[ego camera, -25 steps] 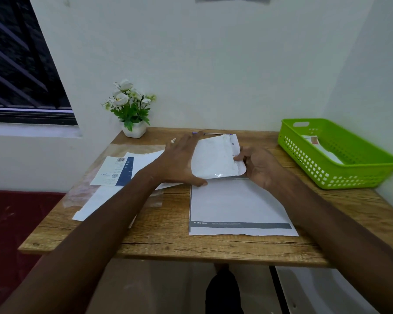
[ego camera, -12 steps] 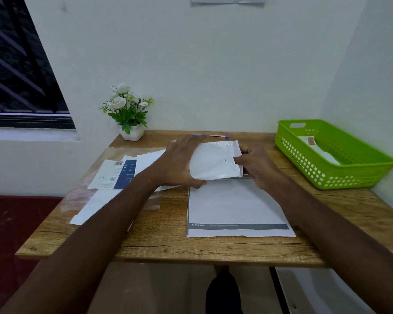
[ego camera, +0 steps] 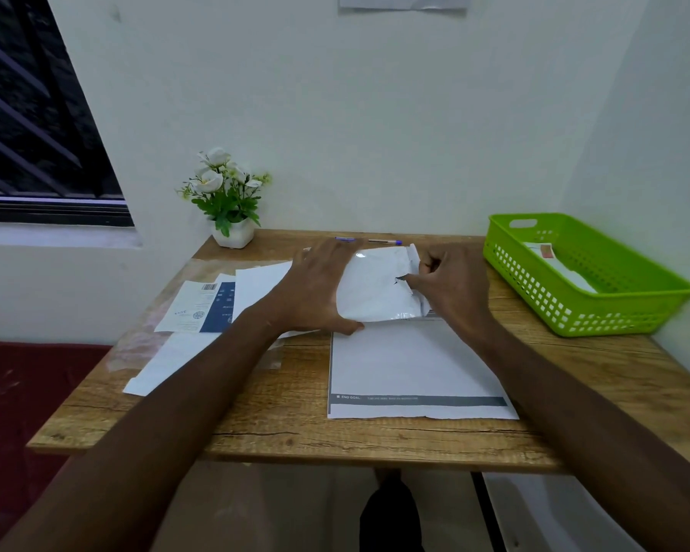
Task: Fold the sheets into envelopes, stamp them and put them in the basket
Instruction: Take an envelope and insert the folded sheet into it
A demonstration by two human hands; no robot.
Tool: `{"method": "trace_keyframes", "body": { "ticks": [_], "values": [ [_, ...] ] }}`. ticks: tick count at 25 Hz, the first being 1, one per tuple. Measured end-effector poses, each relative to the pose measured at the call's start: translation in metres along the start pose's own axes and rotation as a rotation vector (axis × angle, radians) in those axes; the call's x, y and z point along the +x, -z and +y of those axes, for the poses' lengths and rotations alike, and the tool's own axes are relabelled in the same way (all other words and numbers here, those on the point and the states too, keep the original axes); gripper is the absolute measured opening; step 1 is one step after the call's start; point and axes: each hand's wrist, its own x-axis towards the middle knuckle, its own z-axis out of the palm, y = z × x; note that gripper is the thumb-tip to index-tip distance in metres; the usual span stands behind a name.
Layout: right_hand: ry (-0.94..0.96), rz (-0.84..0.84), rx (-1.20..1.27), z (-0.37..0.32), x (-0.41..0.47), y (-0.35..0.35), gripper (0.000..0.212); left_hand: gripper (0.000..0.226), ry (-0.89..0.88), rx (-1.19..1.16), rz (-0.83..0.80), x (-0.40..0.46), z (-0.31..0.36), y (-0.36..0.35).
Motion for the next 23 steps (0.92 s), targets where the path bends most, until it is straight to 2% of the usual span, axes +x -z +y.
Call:
{"method": "trace_keyframes", "body": {
  "ticks": [3, 7, 9, 11, 13, 15, 18, 23],
  "values": [
    [0.017, -0.033, 0.087, 0.001, -0.002, -0.003, 0.031, 0.127, 0.02, 0.033, -0.022, 0.0, -0.001, -0.001],
    [0.0, -0.162, 0.415, -0.003, -0.003, -0.002, 0.01, 0.128, 0.01, 0.056, -0.036, 0.001, -0.003, -0.001],
    [-0.105, -0.25, 0.559, -0.007, -0.004, 0.002, 0.026, 0.128, 0.006, 0.075, -0.033, 0.002, -0.004, -0.001],
    [-0.232, -0.379, 0.702, -0.009, -0.001, 0.005, 0.031, 0.128, -0.005, 0.083, -0.024, 0.002, -0.005, -0.001],
    [-0.42, -0.566, 0.871, -0.011, 0.004, 0.007, 0.033, 0.129, -0.027, 0.08, -0.011, 0.002, -0.005, -0.001],
    [-0.576, -0.763, 1.141, -0.01, 0.008, 0.011, 0.038, 0.13, -0.05, 0.074, 0.005, 0.002, -0.005, -0.001],
    [-0.564, -0.999, 1.353, -0.007, 0.009, 0.017, 0.051, 0.13, -0.083, 0.054, 0.023, 0.002, -0.004, -0.002],
    [-0.464, -1.159, 1.467, -0.007, 0.005, 0.021, 0.048, 0.129, -0.154, 0.059, 0.064, 0.003, 0.002, -0.003]
  ]
}}
